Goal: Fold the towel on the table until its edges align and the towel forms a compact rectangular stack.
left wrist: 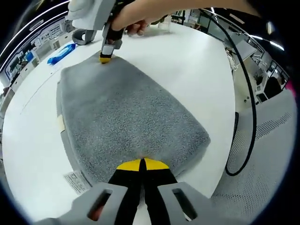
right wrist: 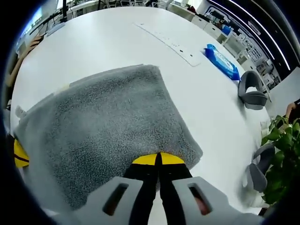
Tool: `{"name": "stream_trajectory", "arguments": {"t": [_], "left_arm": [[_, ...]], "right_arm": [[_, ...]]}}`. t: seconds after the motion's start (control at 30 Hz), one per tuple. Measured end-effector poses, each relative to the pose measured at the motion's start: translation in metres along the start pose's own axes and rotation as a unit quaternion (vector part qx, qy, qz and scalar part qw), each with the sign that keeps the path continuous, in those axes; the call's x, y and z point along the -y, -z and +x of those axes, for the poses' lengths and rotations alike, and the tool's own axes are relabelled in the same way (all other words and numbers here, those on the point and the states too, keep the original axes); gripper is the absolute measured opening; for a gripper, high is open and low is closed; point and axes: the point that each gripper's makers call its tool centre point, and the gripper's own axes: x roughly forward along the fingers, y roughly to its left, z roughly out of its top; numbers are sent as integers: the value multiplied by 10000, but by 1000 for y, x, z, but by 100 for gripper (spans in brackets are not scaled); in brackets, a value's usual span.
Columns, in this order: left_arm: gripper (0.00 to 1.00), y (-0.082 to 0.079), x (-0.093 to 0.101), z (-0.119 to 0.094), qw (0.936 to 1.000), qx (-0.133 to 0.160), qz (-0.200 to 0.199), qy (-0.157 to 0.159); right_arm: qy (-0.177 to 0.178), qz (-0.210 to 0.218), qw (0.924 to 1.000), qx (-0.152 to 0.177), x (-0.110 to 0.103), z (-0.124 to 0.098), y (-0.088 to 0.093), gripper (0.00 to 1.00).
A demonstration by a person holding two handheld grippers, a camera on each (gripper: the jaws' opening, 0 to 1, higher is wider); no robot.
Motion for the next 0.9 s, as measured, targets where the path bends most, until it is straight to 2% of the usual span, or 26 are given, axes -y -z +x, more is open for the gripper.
{"name": "stream_trajectory", "arguments": {"t": [0.2,0.3,0.33,0.4,0.47,0.5,0.6,0.63,0.67,0.7,0.8,0.9], "left_arm": [[0,-1,1,1,9999,-72,-94,75],[0,-1,1,1,9999,-67,-108,100],[0,-1,1,1,9999,-64,-102,100],[0,0,1,1,9999,-54,-117,69],[0,-1,2,1,10000,-55,45,-6],[0,-1,3,0,10000,-52,45,-17],[1,0,1,-1,10000,20,-15,-48],[1,-1,1,-1,9998,82,159,-59],[1,-3,0,-2,9983,135,548,-133],[1,-3,0,-3,9968,139,759,-214],[4,-6,1,-9,9914,261,1210,-433],[8,-12,5,-23,9922,621,1061,-215]], "right_arm": [[-10,223,9995,236,1,-1,1,0],[19,493,9980,403,2,-2,0,0],[20,719,9965,424,2,-5,0,0],[-14,829,9953,508,2,-11,-3,0],[137,865,9932,774,3,-24,-12,0],[269,804,9912,1015,5,-35,-20,0],[205,737,9866,1438,-4,-61,-35,0],[183,743,9858,1494,-7,-69,-36,0],[204,747,9833,1649,-10,-81,-38,0],[209,740,9808,1791,-13,-90,-40,0],[85,798,9754,2053,-30,-117,-35,0],[-234,769,9720,2208,-61,-139,-19,0]]}}
